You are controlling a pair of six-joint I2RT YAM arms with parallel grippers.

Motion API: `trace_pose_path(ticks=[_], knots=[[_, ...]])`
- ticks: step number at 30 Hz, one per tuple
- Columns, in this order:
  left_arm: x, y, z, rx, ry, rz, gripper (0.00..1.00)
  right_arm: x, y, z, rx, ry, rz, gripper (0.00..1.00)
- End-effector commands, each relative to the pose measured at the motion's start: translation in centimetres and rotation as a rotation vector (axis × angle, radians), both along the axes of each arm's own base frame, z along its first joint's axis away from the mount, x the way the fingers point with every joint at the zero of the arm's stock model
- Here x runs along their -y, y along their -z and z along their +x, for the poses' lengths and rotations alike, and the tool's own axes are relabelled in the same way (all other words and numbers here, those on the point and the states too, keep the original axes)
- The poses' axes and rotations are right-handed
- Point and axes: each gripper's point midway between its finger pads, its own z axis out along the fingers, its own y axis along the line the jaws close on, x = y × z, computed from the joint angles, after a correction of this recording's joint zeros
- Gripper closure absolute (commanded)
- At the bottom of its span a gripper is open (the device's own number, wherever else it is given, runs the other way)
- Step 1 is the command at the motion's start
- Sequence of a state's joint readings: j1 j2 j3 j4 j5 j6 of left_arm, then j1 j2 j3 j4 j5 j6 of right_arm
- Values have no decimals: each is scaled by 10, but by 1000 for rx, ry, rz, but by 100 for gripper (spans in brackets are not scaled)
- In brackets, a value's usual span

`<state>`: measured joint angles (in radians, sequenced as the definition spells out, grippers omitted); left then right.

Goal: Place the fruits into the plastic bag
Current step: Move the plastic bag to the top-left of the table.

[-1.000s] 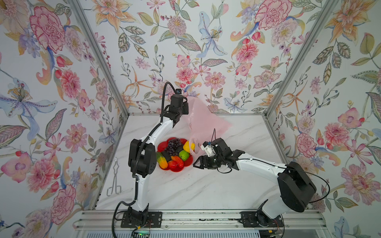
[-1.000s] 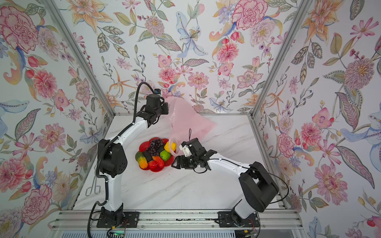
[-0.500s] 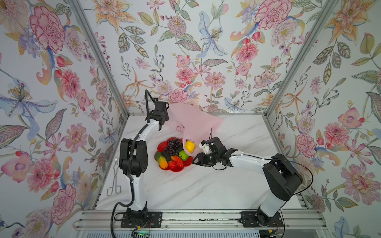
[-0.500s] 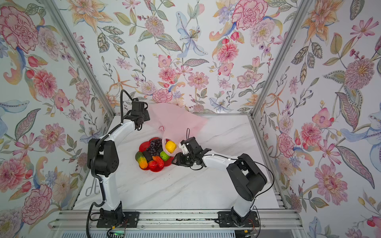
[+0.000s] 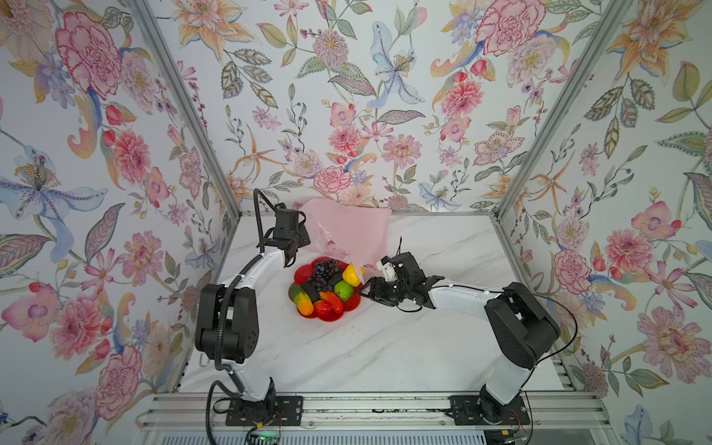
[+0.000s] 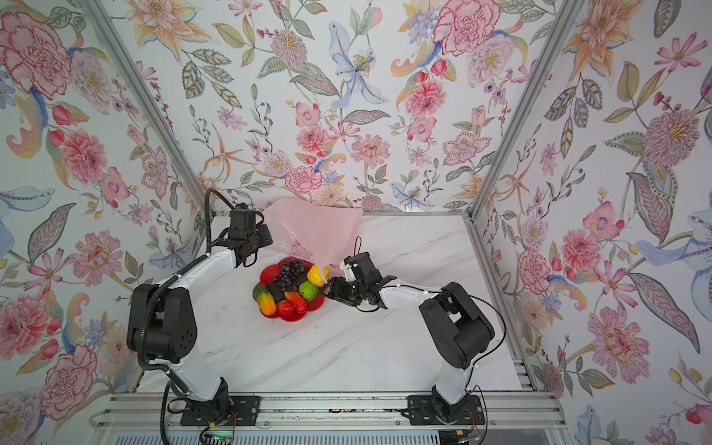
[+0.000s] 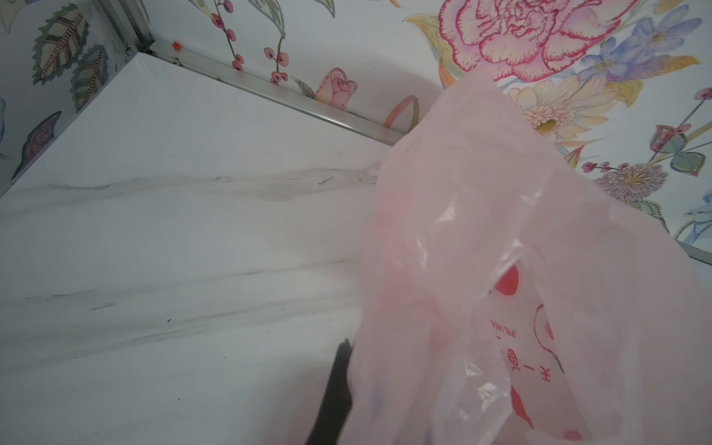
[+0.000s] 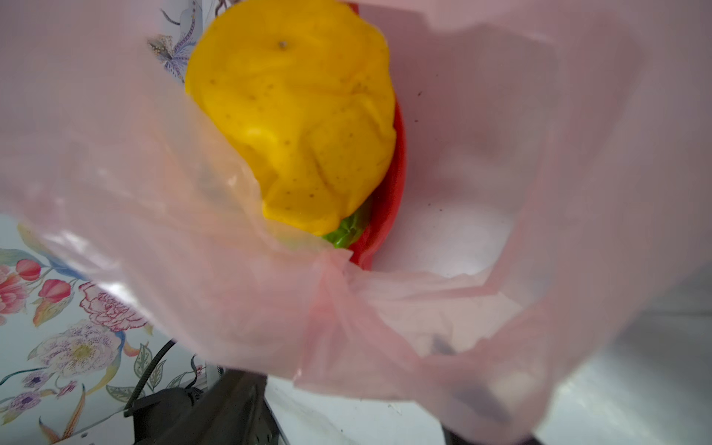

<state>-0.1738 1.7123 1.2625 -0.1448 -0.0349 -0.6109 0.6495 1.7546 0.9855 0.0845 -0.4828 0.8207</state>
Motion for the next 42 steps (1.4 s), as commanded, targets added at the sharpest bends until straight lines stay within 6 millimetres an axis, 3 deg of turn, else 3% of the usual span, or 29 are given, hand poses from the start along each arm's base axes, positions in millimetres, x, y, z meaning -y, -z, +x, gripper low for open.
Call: trace_pose_path(ticks=[1,8,14,18,21,24,27,29,34,38,42], knots=[[15,1,-14,3,63,-41,100,25,-7,26,42,117,-5,30],[22,5,-25,-5,132,-22,100,52,-34,99,136,235,20,29],[13,3,-30,-16,131,53,100,26,-53,153,180,199,91,29],[0,7,-39,-51,118,139,100,5,-55,169,154,142,146,29],[-19,9,-50,-81,63,230,100,5,-57,165,155,122,152,29],[-30,-1,-63,-63,32,267,100,12,-63,151,144,109,154,27],[-26,2,-68,-52,54,237,100,21,-72,126,132,88,135,23],[-19,5,-70,-41,75,198,100,28,-77,102,128,64,112,15],[-10,10,-76,-31,99,152,100,43,-85,46,111,6,71,11],[-9,13,-81,-37,114,150,100,46,-80,-5,69,-70,28,11],[-9,15,-86,-40,124,150,100,34,-52,-43,-2,-142,-14,16]])
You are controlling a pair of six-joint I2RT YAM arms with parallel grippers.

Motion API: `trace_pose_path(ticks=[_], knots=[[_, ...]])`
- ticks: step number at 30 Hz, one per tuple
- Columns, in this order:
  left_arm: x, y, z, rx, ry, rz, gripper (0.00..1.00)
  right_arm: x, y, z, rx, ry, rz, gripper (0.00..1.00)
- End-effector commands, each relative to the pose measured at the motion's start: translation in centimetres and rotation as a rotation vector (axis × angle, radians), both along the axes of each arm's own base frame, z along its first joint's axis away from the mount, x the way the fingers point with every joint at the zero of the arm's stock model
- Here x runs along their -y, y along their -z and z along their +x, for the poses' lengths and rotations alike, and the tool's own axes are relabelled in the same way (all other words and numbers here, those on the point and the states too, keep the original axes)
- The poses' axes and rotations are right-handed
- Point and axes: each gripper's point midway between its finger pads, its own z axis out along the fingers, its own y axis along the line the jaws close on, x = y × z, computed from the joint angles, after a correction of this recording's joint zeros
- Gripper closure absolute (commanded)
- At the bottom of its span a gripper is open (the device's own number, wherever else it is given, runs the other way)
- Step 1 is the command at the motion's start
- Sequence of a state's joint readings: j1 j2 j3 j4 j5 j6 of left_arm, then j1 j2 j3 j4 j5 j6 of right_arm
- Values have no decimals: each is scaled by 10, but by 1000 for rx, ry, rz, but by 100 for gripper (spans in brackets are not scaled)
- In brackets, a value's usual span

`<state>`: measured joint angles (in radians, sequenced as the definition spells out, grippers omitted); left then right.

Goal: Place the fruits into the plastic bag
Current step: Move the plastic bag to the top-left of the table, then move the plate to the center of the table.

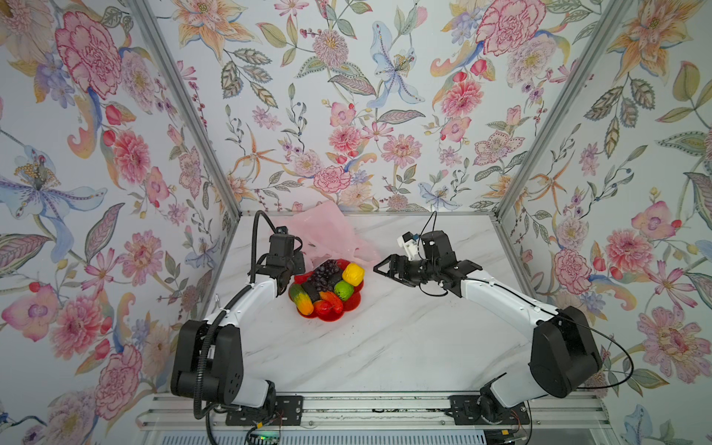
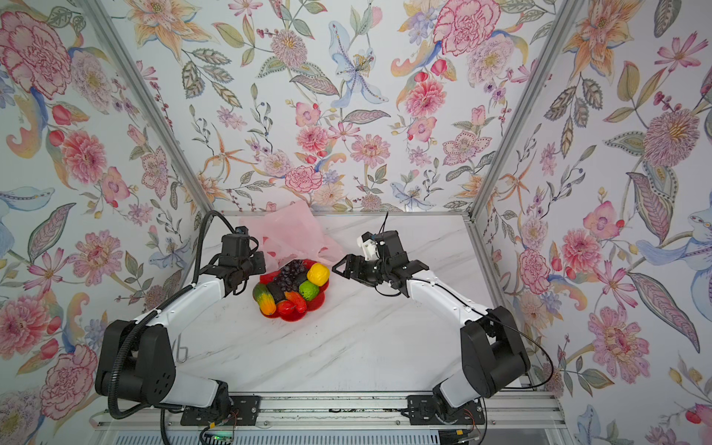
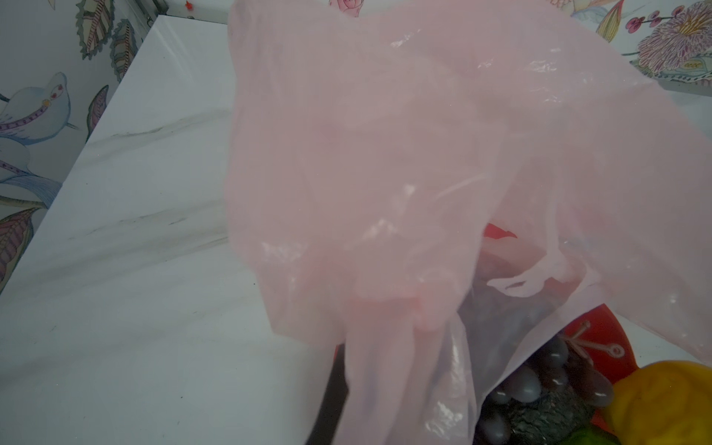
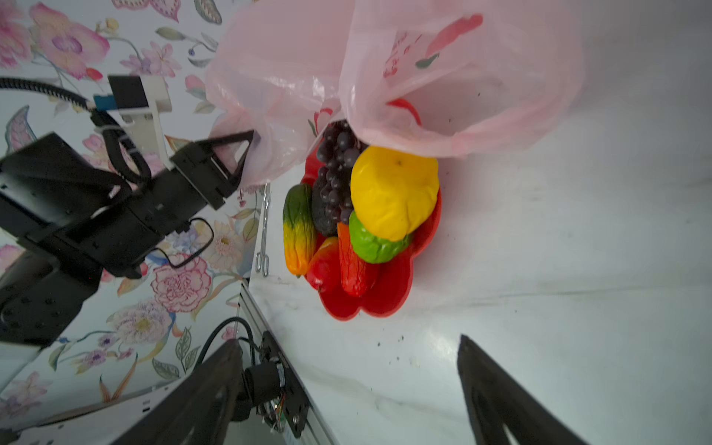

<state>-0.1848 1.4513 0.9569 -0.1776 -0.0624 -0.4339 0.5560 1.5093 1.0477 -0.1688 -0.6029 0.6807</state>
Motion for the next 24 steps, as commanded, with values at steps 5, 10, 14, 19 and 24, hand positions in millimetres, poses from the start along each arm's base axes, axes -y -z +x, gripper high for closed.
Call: trace_pose_path(ticks=[5,10,14,19,24], knots=[[7,-6,-5,22,30,-17,100,-26,71,-40,-126,-94,-133,28],[8,-6,-5,19,35,-26,100,-50,81,-26,-127,-86,-162,43],[9,-6,-4,17,35,-30,100,-59,89,-16,-141,-65,-222,52],[8,-9,-5,24,28,-26,100,-63,97,-2,-156,-23,-265,56],[6,-11,-6,29,23,-19,100,-64,103,5,-181,-17,-320,61]])
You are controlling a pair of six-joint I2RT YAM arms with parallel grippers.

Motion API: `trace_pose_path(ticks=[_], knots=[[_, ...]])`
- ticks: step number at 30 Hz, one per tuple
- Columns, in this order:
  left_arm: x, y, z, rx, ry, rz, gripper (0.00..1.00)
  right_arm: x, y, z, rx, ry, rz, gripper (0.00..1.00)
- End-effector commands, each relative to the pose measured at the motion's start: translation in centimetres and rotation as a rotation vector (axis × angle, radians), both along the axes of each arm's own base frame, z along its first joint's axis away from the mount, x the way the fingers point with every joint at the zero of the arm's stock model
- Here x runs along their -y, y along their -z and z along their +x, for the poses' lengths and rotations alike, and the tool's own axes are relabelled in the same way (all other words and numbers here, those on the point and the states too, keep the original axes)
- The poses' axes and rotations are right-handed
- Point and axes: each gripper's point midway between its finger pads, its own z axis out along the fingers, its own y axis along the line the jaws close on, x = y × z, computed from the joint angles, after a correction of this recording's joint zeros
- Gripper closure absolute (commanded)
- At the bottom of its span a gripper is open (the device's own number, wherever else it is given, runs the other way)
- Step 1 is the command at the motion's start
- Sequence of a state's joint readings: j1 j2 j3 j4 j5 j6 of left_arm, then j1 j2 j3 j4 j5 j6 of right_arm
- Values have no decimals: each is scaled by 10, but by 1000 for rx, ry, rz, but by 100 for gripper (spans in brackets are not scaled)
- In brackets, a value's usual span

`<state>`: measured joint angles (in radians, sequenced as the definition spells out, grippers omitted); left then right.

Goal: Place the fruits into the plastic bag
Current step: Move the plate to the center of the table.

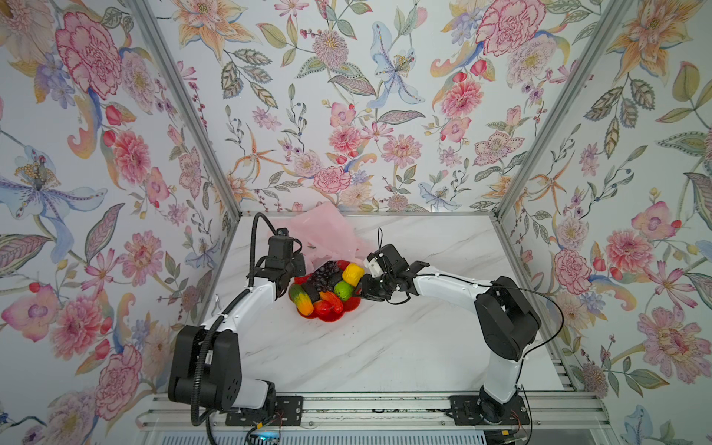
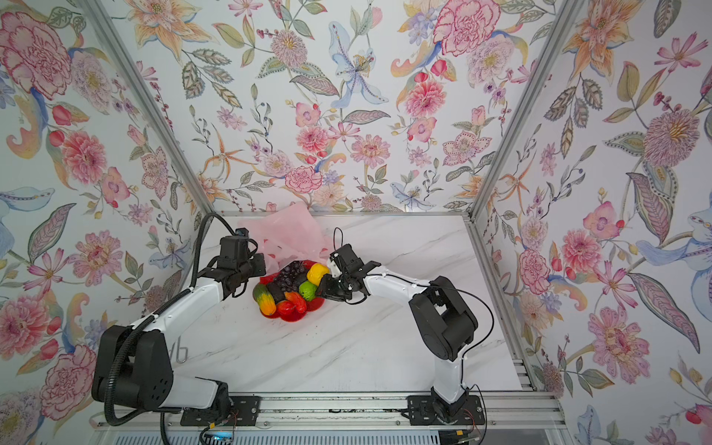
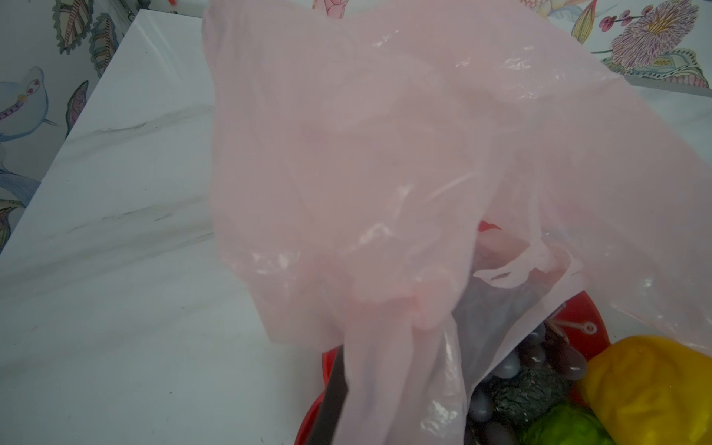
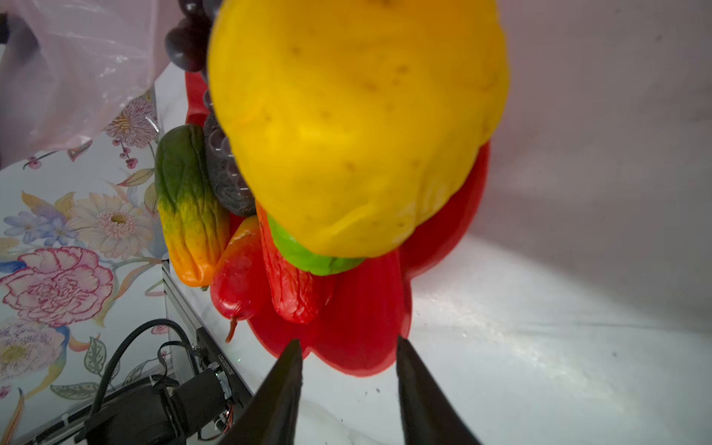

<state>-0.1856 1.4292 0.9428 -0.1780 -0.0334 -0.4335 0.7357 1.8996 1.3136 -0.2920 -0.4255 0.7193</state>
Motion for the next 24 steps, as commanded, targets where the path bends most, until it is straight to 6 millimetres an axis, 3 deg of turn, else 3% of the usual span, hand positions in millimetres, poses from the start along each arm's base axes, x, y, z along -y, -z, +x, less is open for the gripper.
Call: trace_pose_path(ticks=[1,24], knots=[[1,-9,-2,26,-1,2,100,6,13,1,-33,17,-81,62],[-1,-11,0,25,5,20,100,-2,32,0,-46,4,-161,77]])
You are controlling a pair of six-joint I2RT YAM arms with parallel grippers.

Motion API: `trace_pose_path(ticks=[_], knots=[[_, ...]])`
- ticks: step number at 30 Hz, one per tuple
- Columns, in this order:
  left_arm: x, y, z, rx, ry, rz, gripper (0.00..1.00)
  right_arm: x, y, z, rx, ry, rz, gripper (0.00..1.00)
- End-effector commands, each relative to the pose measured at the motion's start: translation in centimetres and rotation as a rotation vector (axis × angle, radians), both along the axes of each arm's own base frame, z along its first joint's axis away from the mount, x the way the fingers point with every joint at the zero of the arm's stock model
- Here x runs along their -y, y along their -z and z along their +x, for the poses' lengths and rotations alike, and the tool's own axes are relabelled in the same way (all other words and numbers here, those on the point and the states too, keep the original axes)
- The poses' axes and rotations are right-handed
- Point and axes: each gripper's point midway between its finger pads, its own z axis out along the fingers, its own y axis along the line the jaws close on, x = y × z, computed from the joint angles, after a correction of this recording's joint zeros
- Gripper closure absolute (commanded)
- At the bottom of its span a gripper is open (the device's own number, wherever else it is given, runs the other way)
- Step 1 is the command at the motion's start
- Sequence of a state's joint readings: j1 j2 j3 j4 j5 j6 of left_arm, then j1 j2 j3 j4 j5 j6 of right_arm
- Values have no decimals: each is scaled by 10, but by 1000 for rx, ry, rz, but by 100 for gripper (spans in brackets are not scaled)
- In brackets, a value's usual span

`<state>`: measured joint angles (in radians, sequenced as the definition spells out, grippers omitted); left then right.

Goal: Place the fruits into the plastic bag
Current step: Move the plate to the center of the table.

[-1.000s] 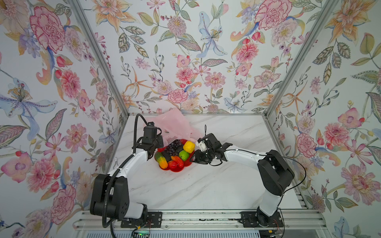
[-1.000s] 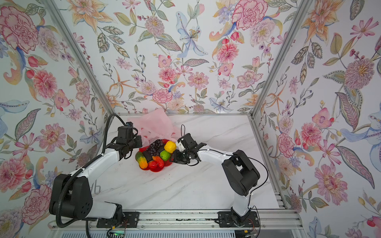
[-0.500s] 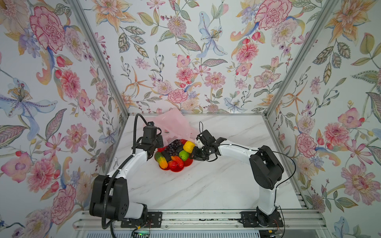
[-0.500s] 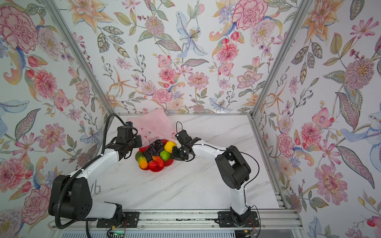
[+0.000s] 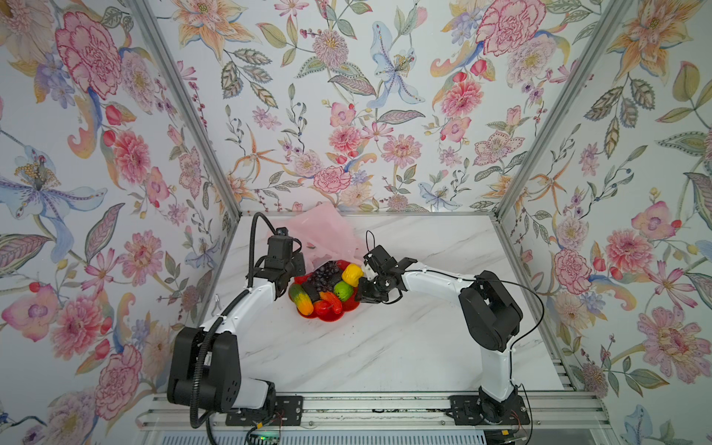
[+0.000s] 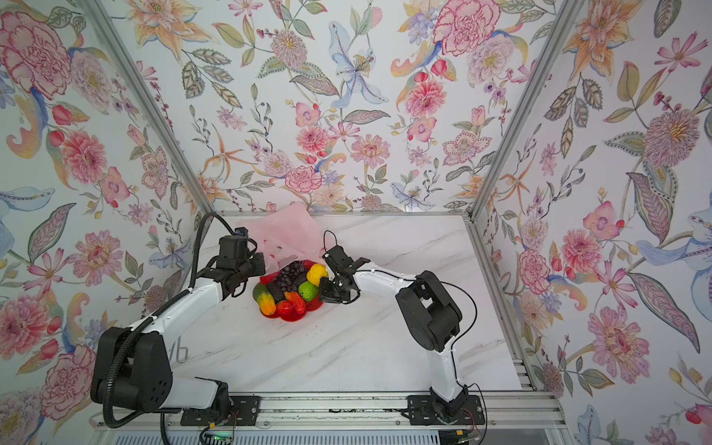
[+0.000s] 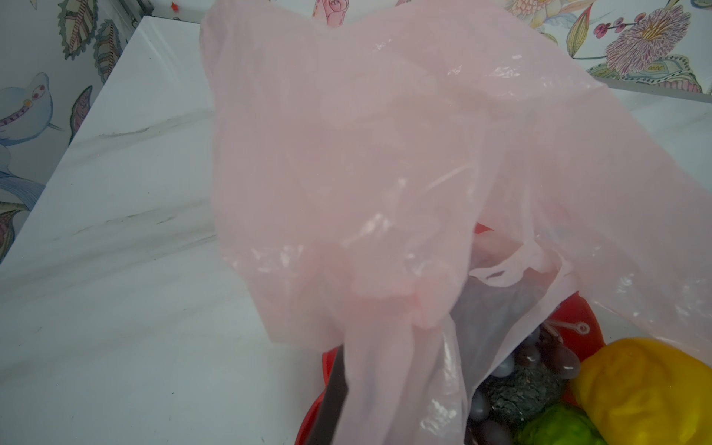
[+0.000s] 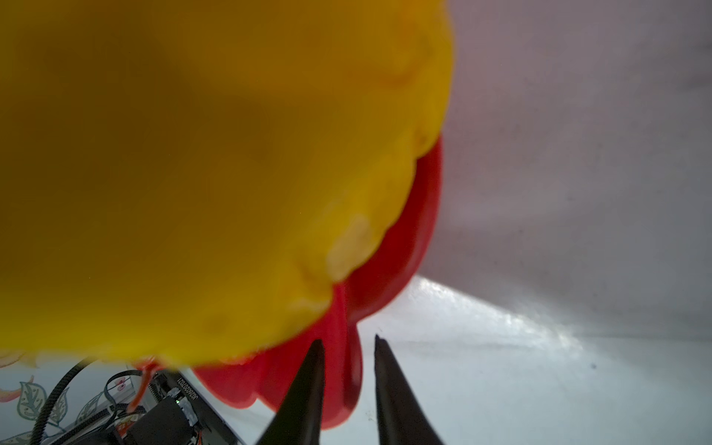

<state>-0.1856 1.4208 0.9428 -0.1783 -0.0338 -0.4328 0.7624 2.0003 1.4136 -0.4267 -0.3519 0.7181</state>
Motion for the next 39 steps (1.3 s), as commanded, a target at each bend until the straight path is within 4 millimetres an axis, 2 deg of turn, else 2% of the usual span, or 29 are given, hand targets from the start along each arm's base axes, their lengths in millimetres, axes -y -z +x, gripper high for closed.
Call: trace_pose_path(ticks=[1,9,27,32,39], knots=[[-1,-7,0,17,5,22,100,-3,3,2,7,-8,-25,78],[-4,-9,1,20,3,25,100,-3,-1,5,30,1,-38,85],[-11,-13,5,29,-3,33,100,16,-4,13,60,38,-79,94],[-13,-15,6,36,-10,30,100,30,-5,11,61,57,-93,95],[-13,-15,7,40,-11,22,100,60,-2,6,51,91,-120,96]])
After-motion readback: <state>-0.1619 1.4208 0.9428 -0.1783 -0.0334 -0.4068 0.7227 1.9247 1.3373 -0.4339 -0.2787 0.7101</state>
